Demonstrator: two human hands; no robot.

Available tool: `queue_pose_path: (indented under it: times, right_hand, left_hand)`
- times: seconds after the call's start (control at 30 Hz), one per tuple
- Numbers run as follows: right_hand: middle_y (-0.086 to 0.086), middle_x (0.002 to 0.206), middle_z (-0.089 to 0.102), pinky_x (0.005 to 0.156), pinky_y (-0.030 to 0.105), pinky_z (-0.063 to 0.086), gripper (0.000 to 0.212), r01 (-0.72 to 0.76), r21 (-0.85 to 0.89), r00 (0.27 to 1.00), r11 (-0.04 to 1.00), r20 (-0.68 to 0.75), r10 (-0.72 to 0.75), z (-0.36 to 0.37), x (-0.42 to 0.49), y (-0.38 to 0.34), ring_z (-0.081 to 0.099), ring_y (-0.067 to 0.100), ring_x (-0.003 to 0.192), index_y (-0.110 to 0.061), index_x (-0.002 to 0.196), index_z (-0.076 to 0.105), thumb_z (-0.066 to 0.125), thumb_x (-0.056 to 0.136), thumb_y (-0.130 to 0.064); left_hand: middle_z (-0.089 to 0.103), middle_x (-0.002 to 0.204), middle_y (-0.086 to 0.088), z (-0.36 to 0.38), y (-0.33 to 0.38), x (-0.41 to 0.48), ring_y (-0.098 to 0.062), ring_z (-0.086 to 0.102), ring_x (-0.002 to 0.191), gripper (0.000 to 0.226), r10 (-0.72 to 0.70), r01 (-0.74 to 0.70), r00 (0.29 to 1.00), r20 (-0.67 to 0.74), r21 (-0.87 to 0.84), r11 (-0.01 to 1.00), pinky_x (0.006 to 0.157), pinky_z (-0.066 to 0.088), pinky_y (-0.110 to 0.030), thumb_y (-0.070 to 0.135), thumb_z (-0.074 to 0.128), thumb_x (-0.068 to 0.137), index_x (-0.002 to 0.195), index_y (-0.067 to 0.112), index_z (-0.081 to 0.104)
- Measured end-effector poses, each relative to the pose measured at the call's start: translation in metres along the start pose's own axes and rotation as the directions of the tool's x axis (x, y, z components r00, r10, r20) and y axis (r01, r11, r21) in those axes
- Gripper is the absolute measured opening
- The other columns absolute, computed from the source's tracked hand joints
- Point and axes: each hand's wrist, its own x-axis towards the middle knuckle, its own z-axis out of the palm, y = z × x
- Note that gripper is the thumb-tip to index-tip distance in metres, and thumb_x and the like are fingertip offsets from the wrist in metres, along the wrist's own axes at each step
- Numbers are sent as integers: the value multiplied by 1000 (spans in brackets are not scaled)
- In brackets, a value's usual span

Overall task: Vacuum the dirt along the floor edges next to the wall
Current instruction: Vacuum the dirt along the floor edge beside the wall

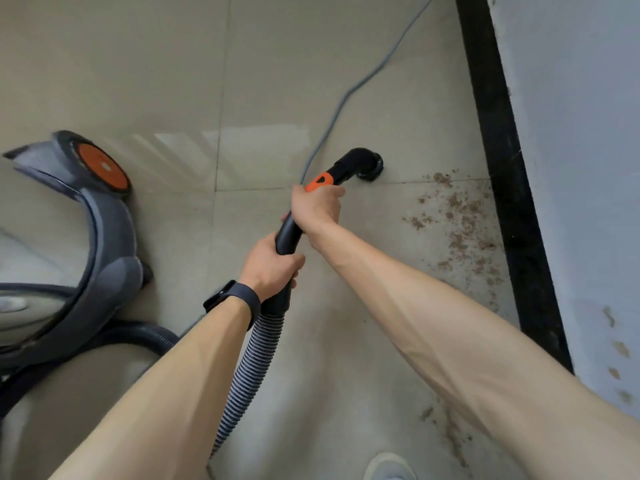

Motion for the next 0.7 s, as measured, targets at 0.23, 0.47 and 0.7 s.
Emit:
queue_pose_path:
  times: [0.23, 0.47, 0.7]
  right_hand:
    - [19, 111, 64, 81, 52, 63, 41, 28, -78, 992, 997, 128, -18, -3, -22, 28, 73, 41, 85, -15, 112, 27, 58, 88, -28]
    - [20, 119, 62, 41, 28, 53, 40, -16, 3, 996, 1000, 93, 15, -41, -15, 21, 69, 23, 49, -9, 120, 27, 59, 97, -18]
    - [16, 107, 62, 58, 36, 59, 42, -1, -54, 1000, 999, 17, 1, -61, -25, 26, 71, 27, 58, -5, 127, 32, 59, 97, -17]
  left_hand:
    - [65, 67, -9, 18, -30, -35, -25, 62, 50, 20, -44, 39, 996, -77, -62, 997, 58, 58, -39, 11, 61, 75, 94, 18, 58]
    - [68, 77, -10, 40, -22, -27, -29, 68, 59, 30, 51, -51, 998, -30, 20, 999, 65, 61, -46, 21, 58, 72, 102, 17, 54]
    - [68, 92, -8, 65, -22, -31, -32, 69, 77, 39, 50, -51, 999, 11, 66, 997, 76, 60, -44, 32, 54, 72, 109, 23, 51]
